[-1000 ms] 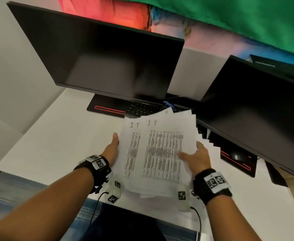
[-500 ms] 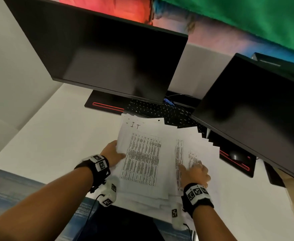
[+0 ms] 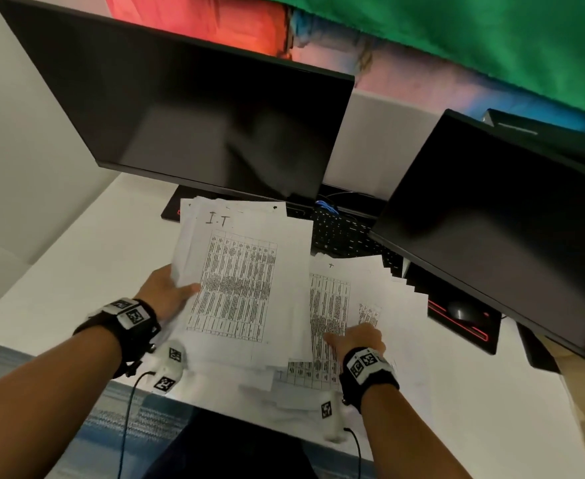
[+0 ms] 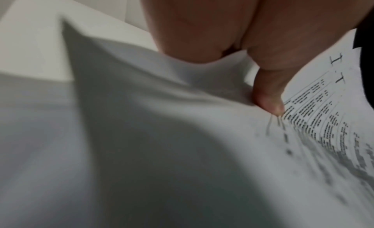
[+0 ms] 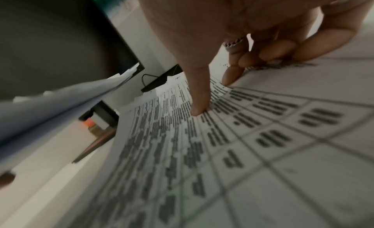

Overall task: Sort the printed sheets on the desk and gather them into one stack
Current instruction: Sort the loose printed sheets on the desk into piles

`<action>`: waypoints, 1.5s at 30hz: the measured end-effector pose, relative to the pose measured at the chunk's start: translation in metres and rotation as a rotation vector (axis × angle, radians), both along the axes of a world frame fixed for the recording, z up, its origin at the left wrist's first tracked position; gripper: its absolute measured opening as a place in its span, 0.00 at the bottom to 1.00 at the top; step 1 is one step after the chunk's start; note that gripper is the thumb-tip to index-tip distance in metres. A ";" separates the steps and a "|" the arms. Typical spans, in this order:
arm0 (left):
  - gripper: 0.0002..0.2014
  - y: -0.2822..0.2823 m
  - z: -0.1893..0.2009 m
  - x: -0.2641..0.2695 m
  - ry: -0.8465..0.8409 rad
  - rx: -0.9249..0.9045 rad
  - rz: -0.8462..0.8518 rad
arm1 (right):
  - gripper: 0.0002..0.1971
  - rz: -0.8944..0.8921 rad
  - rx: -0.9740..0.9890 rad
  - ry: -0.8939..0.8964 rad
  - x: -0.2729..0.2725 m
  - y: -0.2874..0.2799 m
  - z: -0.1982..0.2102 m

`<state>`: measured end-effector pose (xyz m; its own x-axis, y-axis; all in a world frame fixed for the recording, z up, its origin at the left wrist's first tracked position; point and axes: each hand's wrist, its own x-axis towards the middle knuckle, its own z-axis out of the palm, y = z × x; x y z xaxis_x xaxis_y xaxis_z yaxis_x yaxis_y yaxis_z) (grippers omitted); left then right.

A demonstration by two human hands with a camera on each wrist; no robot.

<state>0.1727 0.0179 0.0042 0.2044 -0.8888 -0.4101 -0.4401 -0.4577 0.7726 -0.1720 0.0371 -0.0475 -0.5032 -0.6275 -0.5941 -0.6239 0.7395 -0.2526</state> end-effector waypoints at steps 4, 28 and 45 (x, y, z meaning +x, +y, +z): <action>0.20 -0.003 -0.001 0.003 -0.033 -0.006 0.016 | 0.46 0.018 0.036 0.102 0.008 -0.001 0.014; 0.17 -0.002 0.001 -0.007 0.031 0.063 -0.005 | 0.15 -0.257 -0.378 -0.080 -0.037 0.031 0.042; 0.19 0.006 -0.016 -0.055 -0.068 0.090 0.021 | 0.24 -0.188 -0.544 -0.303 -0.003 -0.009 0.091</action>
